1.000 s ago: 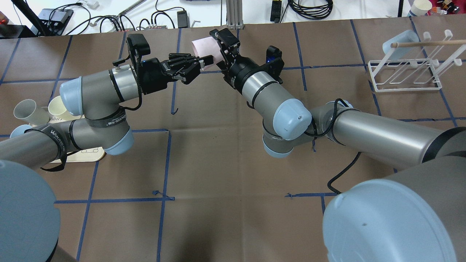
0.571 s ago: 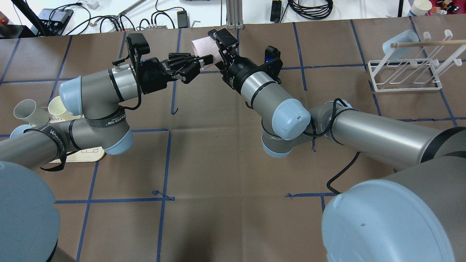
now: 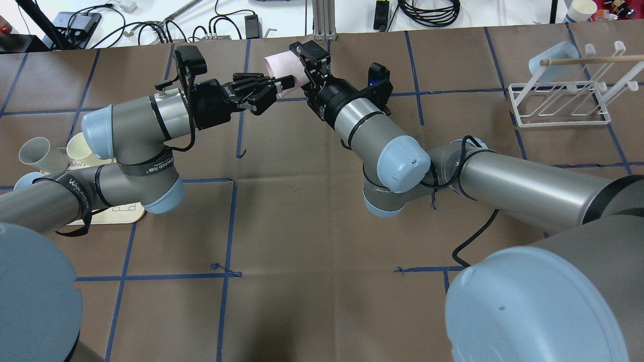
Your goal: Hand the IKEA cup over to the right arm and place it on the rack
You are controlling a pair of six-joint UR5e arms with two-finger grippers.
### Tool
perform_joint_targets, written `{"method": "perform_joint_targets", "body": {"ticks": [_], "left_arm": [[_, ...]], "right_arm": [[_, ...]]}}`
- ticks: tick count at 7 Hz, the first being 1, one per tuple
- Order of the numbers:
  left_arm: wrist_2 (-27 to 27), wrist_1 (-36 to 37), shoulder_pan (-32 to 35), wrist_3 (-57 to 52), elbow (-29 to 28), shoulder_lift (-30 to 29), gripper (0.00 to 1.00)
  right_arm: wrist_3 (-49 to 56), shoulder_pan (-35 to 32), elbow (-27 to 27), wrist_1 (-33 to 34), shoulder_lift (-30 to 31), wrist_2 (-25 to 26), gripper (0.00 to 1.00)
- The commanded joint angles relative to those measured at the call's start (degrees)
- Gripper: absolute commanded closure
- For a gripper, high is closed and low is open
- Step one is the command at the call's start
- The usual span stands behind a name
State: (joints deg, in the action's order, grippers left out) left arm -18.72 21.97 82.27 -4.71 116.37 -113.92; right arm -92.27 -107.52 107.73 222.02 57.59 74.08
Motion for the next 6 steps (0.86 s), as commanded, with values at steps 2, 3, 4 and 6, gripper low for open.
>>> {"method": "perform_joint_targets", "body": {"ticks": [2, 3, 4, 6], "left_arm": [[-0.1, 0.0, 0.0, 2.6, -0.2, 0.3, 0.47], [-0.1, 0.0, 0.0, 4.2, -0.2, 0.4, 0.13], [-0.1, 0.1, 0.0, 5.9, -0.3, 0.4, 0.02], [0.0, -0.1, -0.6, 6.1, -0.8, 0.8, 0.02]], "right_arm": [[-0.1, 0.0, -0.2, 0.0, 0.3, -0.2, 0.35], [-0.1, 0.0, -0.2, 0.0, 0.4, -0.1, 0.35], [-0.1, -0.1, -0.2, 0.0, 0.4, -0.1, 0.36], [-0.1, -0.1, -0.2, 0.0, 0.4, -0.3, 0.37]]}}
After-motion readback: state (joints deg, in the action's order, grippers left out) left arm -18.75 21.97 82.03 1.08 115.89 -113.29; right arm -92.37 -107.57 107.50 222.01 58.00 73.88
